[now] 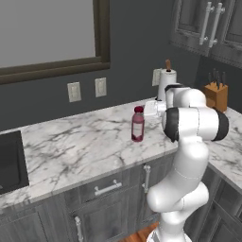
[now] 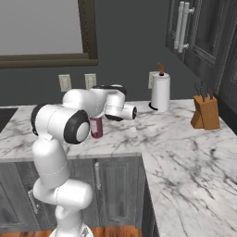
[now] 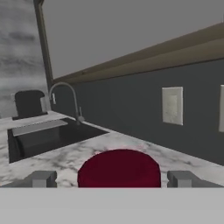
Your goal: There is a wine glass and glass cup on the dining counter. Place the wine bottle next to the wine glass and the juice bottle next to the glass cup.
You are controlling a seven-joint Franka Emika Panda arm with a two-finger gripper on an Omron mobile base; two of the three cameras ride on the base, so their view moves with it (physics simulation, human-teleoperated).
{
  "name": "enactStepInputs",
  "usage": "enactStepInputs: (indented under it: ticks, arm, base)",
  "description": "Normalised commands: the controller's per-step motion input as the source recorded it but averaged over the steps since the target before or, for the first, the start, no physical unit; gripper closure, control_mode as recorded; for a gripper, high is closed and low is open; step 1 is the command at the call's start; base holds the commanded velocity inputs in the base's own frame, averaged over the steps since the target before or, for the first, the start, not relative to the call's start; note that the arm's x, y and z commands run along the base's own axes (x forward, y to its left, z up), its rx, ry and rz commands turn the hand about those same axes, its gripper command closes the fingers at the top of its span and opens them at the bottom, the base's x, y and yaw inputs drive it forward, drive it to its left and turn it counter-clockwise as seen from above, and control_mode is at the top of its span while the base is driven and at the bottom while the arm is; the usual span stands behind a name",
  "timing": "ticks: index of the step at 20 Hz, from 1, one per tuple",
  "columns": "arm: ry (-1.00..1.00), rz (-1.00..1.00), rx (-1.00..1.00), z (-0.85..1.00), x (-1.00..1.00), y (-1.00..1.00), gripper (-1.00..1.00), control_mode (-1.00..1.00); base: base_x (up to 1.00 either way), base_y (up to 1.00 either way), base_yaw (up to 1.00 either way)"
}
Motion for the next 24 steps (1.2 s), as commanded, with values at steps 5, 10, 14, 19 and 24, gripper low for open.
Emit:
enactStepInputs:
  ticks: [5, 10, 14, 19, 24]
  arm:
    - [0.0, 0.0, 0.03, -0.1, 0.03, 0.0, 1.0, -1.0]
    - [0.03, 0.0, 0.0, 0.0, 0.0, 0.0, 1.0, -1.0]
    - [0.0, 0.0, 0.02, 0.18, -0.34, 0.0, 1.0, -1.0]
    - [0.0, 0.0, 0.0, 0.67, -0.68, 0.03, 1.0, -1.0]
    - [0.01, -0.02, 0.01, 1.0, -0.86, 0.17, 1.0, -1.0]
  base:
    - [0.0, 0.0, 0.0]
    - [0.0, 0.0, 0.0]
    - [0.0, 0.0, 0.0]
    - [0.0, 0.0, 0.0]
    - [0.0, 0.0, 0.0]
